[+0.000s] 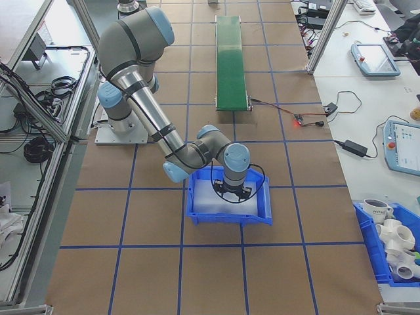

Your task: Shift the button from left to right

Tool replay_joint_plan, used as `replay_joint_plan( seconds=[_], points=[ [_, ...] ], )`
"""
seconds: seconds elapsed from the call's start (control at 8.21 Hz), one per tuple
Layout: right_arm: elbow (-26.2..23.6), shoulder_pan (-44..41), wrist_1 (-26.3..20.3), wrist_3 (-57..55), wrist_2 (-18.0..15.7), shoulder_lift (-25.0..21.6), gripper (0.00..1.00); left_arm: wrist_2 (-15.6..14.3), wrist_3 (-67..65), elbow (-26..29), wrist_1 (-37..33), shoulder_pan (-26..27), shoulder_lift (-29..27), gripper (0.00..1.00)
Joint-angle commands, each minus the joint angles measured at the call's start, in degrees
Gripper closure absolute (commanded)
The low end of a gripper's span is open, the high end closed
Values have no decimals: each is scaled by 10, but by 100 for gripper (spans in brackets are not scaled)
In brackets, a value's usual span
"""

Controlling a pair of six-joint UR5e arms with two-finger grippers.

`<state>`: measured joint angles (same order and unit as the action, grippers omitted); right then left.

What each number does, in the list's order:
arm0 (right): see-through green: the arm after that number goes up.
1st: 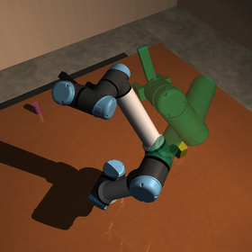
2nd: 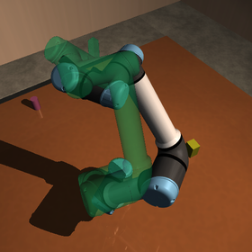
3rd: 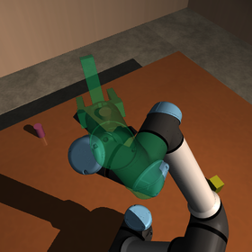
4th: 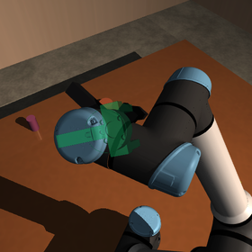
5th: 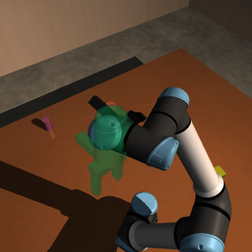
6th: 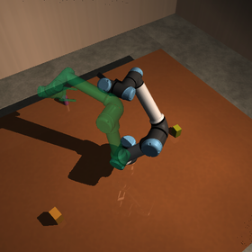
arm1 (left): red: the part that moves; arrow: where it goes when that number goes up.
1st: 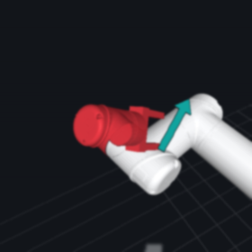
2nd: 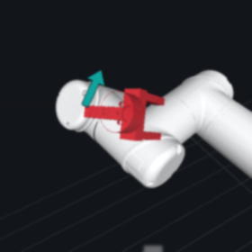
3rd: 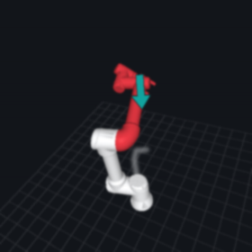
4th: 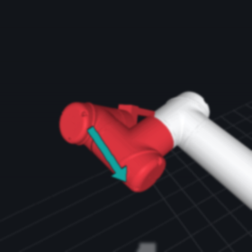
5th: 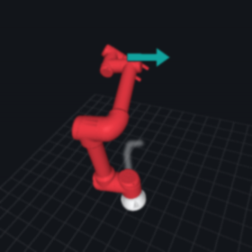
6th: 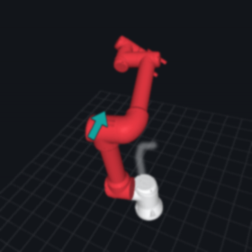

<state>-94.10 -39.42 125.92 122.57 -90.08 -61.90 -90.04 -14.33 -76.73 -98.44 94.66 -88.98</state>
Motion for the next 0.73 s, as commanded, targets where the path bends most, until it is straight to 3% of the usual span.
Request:
replay_joint_plan(
  seconds=[0.0, 0.24, 0.49, 0.61],
  points=[
    [-1, 1, -89, -14, 8, -82, 0, -1, -3, 1, -1, 0, 3, 0],
    [0, 0, -183, -75, 15, -145, 0, 0, -2, 3, -5, 1, 3, 0],
    [0, -20, -314, -254, 35, -238, 0, 0, -1, 0, -13, 2, 8, 0],
    [1, -54, -351, -337, 35, -270, 0, 0, 0, -2, -13, 2, 12, 0]
  ],
)
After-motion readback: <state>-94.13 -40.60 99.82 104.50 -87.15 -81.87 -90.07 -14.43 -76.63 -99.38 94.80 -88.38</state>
